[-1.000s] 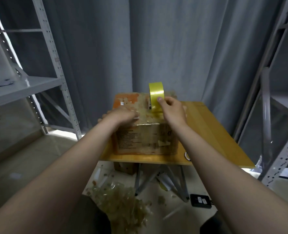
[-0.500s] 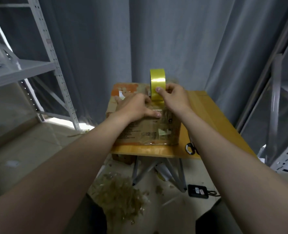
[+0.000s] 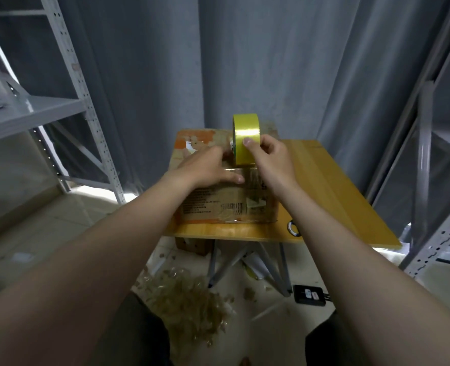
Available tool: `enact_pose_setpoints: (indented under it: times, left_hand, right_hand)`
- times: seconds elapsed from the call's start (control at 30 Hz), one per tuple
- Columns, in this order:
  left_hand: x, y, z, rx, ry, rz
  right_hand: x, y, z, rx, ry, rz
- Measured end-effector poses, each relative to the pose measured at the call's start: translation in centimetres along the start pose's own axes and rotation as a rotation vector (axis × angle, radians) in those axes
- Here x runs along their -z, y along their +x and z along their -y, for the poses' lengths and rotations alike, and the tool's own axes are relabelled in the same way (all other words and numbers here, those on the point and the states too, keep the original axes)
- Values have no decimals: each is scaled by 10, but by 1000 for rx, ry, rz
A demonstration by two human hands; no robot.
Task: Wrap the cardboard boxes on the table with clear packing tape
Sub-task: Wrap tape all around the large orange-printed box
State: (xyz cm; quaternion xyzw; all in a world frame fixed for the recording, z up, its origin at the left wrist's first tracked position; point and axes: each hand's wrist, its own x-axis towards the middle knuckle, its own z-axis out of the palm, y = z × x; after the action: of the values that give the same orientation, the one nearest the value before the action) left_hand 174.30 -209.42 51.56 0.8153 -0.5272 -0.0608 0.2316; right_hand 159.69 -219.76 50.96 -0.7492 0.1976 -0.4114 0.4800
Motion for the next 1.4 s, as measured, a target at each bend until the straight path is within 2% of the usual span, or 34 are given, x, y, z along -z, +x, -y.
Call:
enact_pose_setpoints:
  times: [0.17,0.33,0.47,0.67,0.8,0.93,1.1,1.4]
  left_hand:
    - [0,-4,12,-33,96,-42]
    - [-1,-5,11,-20,99,-36]
    - [-4,-5,12,-9,148,-42]
    - [-5,-4,9,11,171,-16]
    - [-8,-3,10,13,171,-25]
    - [-8,1,11,26,148,-23]
    - [-6,2,9,34,139,-28]
    - [-6,4,15,35,118,0]
  right_hand:
    - [-2,-1,2,-6,-40,10]
    - [-7,-3,16,-62,49,-184]
    - [-4,-19,30,-62,115,-255]
    - [3,-45,22,53,100,-167]
    - [1,-45,27,-17,96,-236]
    - [-6,-68,18,-142,110,-217]
    - [-5,-95,4,-290,180,-272]
    - [-12,-123,-25,-467,128,-239]
